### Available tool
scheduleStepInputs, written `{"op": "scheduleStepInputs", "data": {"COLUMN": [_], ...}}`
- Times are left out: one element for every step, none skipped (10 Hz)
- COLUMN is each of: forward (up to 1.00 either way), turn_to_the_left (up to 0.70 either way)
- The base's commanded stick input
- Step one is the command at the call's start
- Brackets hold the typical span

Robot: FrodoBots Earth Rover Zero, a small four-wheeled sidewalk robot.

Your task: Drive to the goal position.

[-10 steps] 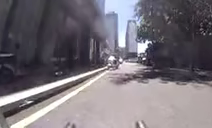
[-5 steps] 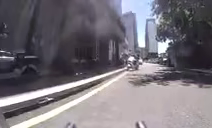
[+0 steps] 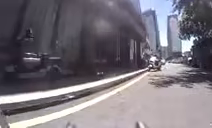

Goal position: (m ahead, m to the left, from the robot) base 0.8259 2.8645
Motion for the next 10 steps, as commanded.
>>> {"op": "scheduleStepInputs", "data": {"forward": [0.0,0.0,0.0,0.0,0.0,0.0,0.0,0.0,0.0,0.0], "turn_to_the_left": [0.45,0.45,0.45,0.45,0.45,0.45,0.45,0.45,0.45,0.45]}}
